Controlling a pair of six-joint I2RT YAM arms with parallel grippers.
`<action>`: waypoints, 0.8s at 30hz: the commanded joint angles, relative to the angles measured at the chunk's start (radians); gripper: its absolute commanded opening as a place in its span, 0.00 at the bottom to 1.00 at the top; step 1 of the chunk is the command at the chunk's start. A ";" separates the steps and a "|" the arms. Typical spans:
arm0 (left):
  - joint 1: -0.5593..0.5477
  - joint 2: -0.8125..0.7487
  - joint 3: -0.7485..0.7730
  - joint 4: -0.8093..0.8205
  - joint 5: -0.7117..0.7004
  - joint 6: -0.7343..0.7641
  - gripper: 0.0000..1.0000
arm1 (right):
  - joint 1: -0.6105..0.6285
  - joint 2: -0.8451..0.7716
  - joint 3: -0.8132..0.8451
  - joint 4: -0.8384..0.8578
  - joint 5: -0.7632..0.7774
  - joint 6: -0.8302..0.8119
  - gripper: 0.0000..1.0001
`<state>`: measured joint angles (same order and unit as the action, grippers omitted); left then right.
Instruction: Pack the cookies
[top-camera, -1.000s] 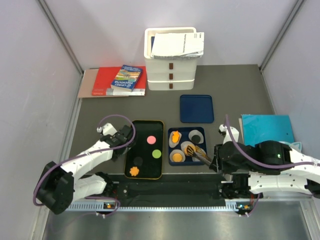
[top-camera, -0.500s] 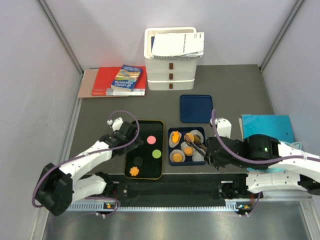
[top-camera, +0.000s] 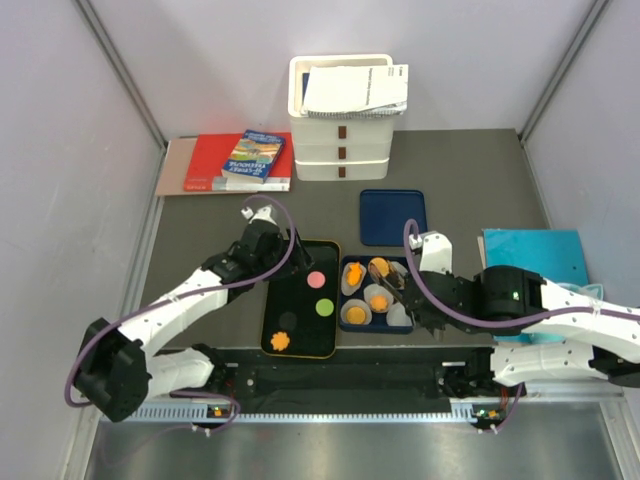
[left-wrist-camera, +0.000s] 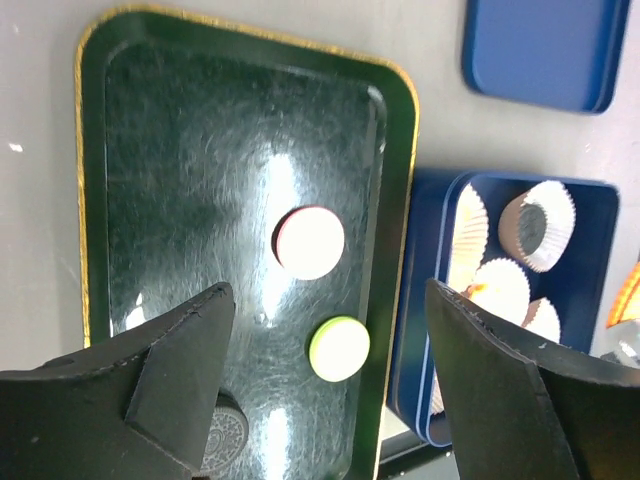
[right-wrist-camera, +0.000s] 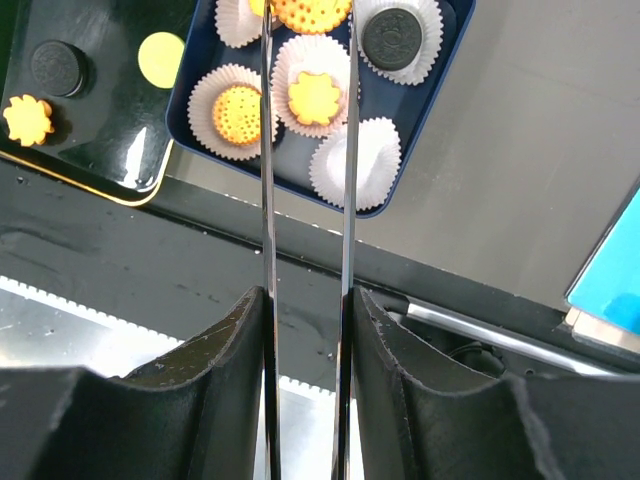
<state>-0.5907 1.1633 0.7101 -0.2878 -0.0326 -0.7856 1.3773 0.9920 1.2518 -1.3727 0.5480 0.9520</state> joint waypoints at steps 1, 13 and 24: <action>-0.003 -0.042 0.038 0.059 -0.032 0.045 0.82 | -0.009 -0.016 0.020 -0.092 0.040 -0.021 0.18; -0.147 0.179 0.144 0.121 -0.002 0.157 0.58 | -0.009 -0.033 -0.014 -0.072 0.050 -0.025 0.19; -0.235 0.347 0.243 0.094 -0.076 0.195 0.61 | -0.009 -0.053 -0.048 -0.028 0.047 -0.058 0.20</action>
<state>-0.8196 1.4662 0.9237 -0.2165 -0.0792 -0.6136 1.3773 0.9615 1.2110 -1.3720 0.5682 0.9165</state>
